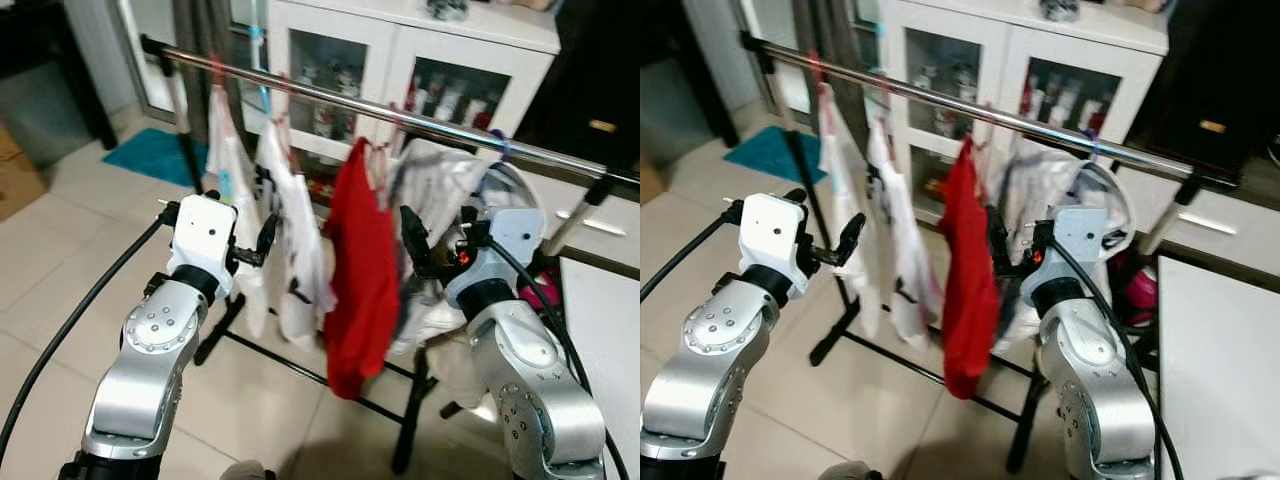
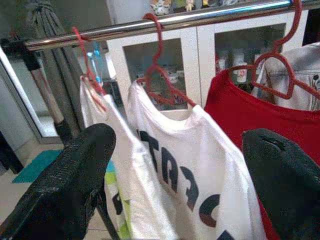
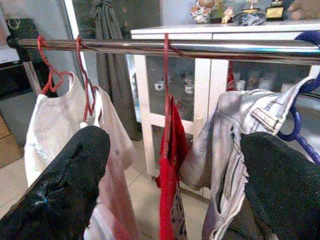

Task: Hang hanger

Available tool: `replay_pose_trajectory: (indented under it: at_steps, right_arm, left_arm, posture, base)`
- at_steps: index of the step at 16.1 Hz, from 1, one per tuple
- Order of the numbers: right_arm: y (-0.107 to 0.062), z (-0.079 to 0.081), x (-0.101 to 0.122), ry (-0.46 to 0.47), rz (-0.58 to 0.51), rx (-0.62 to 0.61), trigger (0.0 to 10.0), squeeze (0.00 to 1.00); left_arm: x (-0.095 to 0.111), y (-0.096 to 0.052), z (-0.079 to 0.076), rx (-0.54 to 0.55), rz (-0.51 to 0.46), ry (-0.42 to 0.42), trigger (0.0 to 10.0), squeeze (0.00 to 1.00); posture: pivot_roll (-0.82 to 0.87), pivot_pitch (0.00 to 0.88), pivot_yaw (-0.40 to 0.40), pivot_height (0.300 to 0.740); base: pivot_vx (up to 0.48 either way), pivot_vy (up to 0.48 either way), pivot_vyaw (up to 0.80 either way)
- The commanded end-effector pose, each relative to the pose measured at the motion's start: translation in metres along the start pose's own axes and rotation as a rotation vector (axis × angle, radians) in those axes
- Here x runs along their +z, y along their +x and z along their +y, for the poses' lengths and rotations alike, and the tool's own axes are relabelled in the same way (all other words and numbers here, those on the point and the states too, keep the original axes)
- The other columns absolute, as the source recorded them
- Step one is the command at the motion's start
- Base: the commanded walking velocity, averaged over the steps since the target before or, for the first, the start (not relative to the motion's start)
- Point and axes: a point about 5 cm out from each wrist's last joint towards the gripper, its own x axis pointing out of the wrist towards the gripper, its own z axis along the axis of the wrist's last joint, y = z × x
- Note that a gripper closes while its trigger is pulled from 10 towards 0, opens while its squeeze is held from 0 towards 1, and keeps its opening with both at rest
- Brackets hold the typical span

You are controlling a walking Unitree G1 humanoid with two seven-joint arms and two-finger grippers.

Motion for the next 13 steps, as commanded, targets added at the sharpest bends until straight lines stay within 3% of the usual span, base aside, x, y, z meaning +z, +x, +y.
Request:
replay_pose_trajectory:
  at_steps: [1, 2, 3, 7, 8, 9, 13]
  right_arm:
    - [0.0008, -0.0013, -0.0005, 0.024, 0.008, 0.012, 10.0, 0.56]
    - [0.0004, -0.0008, -0.0003, 0.029, 0.004, 0.014, 10.0, 0.51]
    - [0.0001, -0.0014, -0.0010, 0.039, 0.006, -0.009, 10.0, 0.00]
    - [0.0015, 0.0005, -0.0020, 0.077, 0.014, 0.005, 10.0, 0.00]
    - [0.0024, 0.0014, -0.0019, 0.002, 0.024, 0.018, 10.0, 0.00]
    - [0.0026, 0.0017, -0.0026, -0.016, 0.028, 0.020, 10.0, 0.00]
    - [0.0031, 0.0048, -0.0039, 0.053, 0.033, 0.019, 10.0, 0.00]
  left_arm:
    - [0.0013, 0.0022, -0.0043, -0.021, -0.005, -0.009, 10.0, 1.00]
    - [0.0013, 0.0023, -0.0052, -0.021, -0.005, -0.009, 10.0, 0.94]
    - [0.0013, 0.0032, -0.0060, -0.018, -0.003, 0.004, 10.0, 0.92]
    - [0.0032, 0.0059, -0.0048, -0.008, -0.014, 0.004, 10.0, 0.93]
    - [0.0031, 0.0064, -0.0043, -0.007, -0.013, 0.001, 10.0, 0.93]
    - [0.0030, 0.0065, -0.0045, -0.007, -0.013, -0.001, 10.0, 0.93]
    - [0.0013, 0.0051, -0.0038, -0.005, -0.005, 0.001, 10.0, 0.93]
  posture:
    - [0.06, 0.024, -0.036, 0.740]
    - [0.06, 0.022, -0.038, 0.740]
    - [0.06, 0.018, -0.041, 0.740]
    - [0.06, 0.008, -0.044, 0.740]
    - [0.06, 0.003, -0.045, 0.740]
    - [0.06, 0.003, -0.047, 0.740]
    - [0.07, 0.000, -0.051, 0.740]
  base:
    - [0.000, 0.000, 0.00]
    - [0.000, 0.000, 0.00]
    - [0.000, 0.000, 0.00]
    - [0.000, 0.000, 0.00]
    - [0.000, 0.000, 0.80]
    - [0.000, 0.000, 0.80]
    - [0.000, 0.000, 0.51]
